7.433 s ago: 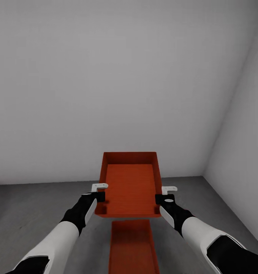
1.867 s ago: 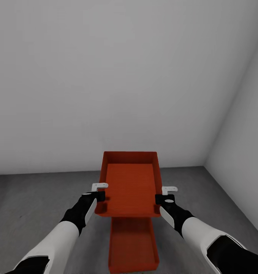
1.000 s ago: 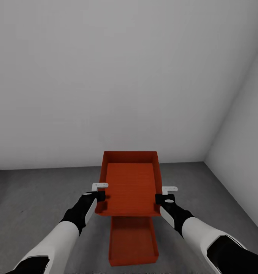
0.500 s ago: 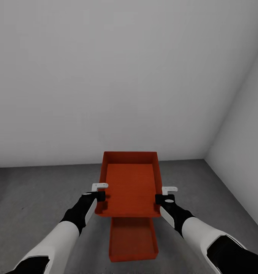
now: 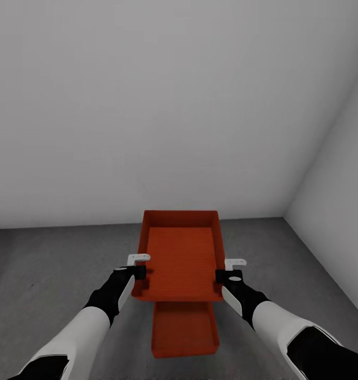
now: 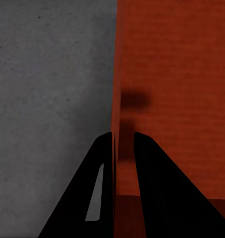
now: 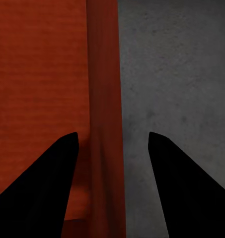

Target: Move the two storage containers from the living room to the garage. In the garage, place one container on the floor and stack the other container on top of it (either order is fine).

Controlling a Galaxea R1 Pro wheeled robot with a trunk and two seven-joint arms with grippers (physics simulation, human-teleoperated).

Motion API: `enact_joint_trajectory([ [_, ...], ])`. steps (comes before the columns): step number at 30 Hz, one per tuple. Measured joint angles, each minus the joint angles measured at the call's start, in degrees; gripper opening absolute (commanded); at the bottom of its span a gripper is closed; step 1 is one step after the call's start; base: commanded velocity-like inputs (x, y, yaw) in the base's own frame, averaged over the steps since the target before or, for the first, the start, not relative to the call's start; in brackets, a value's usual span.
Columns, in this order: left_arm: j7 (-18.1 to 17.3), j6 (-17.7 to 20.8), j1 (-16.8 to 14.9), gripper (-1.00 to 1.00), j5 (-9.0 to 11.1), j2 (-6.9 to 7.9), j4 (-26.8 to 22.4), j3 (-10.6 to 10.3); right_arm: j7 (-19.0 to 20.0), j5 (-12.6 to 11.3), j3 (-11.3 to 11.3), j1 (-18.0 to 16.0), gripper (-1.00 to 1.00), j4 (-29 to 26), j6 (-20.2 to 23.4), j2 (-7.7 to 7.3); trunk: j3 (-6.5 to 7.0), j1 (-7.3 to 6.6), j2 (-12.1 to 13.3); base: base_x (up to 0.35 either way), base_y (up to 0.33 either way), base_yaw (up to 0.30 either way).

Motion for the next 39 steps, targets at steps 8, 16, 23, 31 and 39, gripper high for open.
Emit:
enact_joint_trajectory([
  [8,0.0,0.0,0.0,-1.00,0.0,0.00,0.0,0.0,0.0,0.0,0.0,0.0,-1.00,0.0,0.0,0.00,-0.72,0.00,0.0,0.000,0.000,0.000],
  [16,0.0,0.0,0.0,-1.00,0.0,0.00,0.0,0.0,0.0,0.0,0.0,0.0,-1.00,0.0,0.0,0.00,-1.45,0.00,0.0,0.000,0.000,0.000],
  [23,0.0,0.0,0.0,-1.00,0.0,0.00,0.0,0.0,0.0,0.0,0.0,0.0,-1.00,0.0,0.0,0.00,-2.08,0.00,0.0,0.000,0.000,0.000],
  [31,0.0,-0.1,0.0,-1.00,0.1,0.01,0.0,0.0,0.0,0.0,0.0,0.0,-1.00,0.0,-0.1,0.00,-2.81,0.00,0.0,0.000,0.000,0.000],
  [39,0.0,-0.1,0.0,-1.00,0.1,0.02,0.2,0.0,0.0,0.0,0.1,0.0,-1.00,0.0,0.0,0.00,-3.53,0.00,0.0,0.000,0.000,0.000],
])
